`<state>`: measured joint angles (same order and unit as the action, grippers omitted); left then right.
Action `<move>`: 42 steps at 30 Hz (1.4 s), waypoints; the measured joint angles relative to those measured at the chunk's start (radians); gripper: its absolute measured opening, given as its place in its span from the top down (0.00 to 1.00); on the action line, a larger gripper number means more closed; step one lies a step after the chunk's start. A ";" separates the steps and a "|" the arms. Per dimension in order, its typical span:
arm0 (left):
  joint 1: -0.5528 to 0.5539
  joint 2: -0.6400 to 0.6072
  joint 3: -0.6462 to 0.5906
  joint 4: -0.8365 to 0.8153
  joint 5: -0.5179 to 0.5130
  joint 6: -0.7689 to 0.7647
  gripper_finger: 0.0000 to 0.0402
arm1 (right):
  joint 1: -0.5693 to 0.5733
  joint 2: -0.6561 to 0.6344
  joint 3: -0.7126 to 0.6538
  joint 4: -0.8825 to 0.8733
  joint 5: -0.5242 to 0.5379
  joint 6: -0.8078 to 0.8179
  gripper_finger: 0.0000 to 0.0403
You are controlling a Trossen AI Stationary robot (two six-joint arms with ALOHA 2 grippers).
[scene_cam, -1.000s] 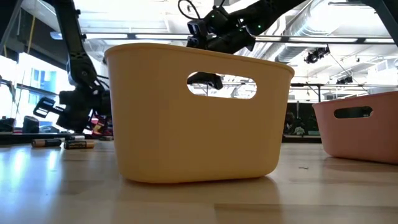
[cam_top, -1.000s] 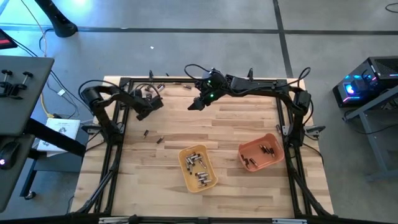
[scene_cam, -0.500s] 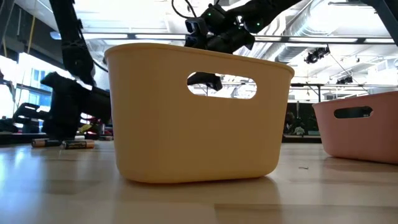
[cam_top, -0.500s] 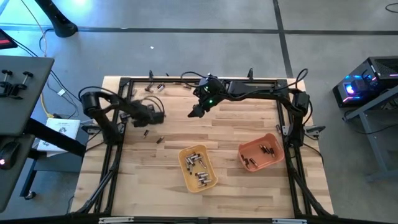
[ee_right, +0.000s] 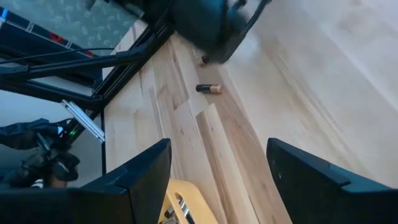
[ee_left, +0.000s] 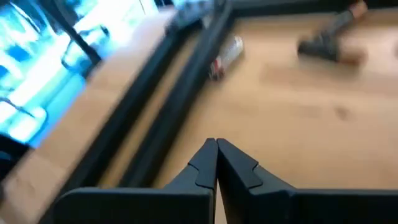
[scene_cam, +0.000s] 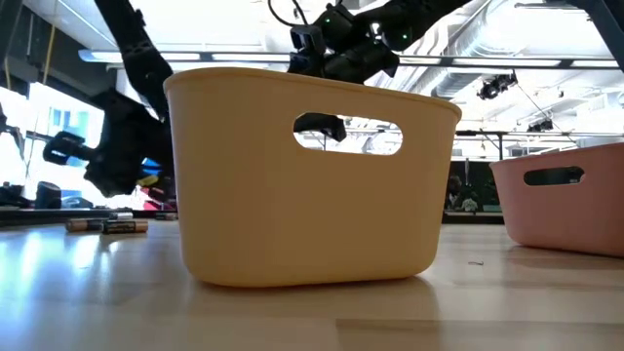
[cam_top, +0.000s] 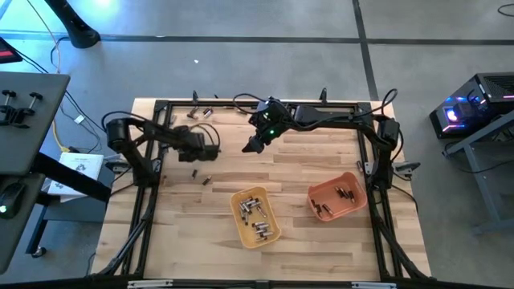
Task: Sort batteries
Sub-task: Adjust the black batteries
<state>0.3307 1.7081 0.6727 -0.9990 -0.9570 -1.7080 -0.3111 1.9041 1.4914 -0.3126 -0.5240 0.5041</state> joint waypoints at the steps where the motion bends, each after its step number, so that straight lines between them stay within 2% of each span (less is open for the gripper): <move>1: 0.017 0.000 0.004 0.009 -0.036 0.045 1.00 | 0.000 0.000 0.000 0.000 0.000 0.000 0.36; 4: 0.060 -0.007 0.033 0.032 -0.106 0.197 1.00 | 0.000 0.006 0.000 0.007 -0.001 0.003 0.36; 8: 0.125 -0.011 0.066 0.166 -0.063 0.506 1.00 | -0.004 0.038 0.000 0.009 -0.008 0.093 0.36; 11: 0.183 -0.010 0.070 0.322 0.046 0.776 1.00 | -0.005 0.060 0.000 0.021 -0.025 0.140 0.36; 15: 0.272 -0.027 0.069 0.429 0.194 1.060 1.00 | -0.005 0.073 0.000 0.063 -0.061 0.149 0.36; 19: 0.416 -0.077 0.096 0.516 0.526 1.256 1.00 | -0.009 0.073 0.000 0.119 -0.063 0.154 0.36; 21: 0.485 -0.087 0.147 0.523 0.616 1.299 1.00 | -0.016 0.073 0.000 0.146 -0.064 0.175 0.36; 27: 0.644 -0.036 0.345 0.538 0.627 1.433 1.00 | -0.021 0.073 0.000 0.182 -0.065 0.225 0.36; 29: 0.684 0.012 0.404 0.563 0.671 1.449 1.00 | -0.020 0.073 0.000 0.181 -0.071 0.240 0.36; 31: 0.711 0.067 0.443 0.520 0.738 1.442 1.00 | -0.019 0.073 0.000 0.181 -0.081 0.252 0.36; 34: 0.697 0.121 0.449 0.467 0.805 1.397 1.00 | -0.019 0.073 0.000 0.181 -0.087 0.256 0.36; 38: 0.633 0.137 0.452 0.519 0.819 1.352 1.00 | -0.019 0.073 0.000 0.186 -0.084 0.256 0.36; 40: 0.613 0.134 0.452 0.575 0.806 1.351 1.00 | -0.021 0.073 0.000 0.185 -0.076 0.256 0.36; 42: 0.610 0.137 0.454 0.594 0.731 1.349 1.00 | -0.022 0.073 0.000 0.186 -0.070 0.256 0.36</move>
<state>0.9403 1.8446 1.1267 -0.4047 -0.2260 -0.3588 -0.3332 1.9770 1.4910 -0.1265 -0.5938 0.7601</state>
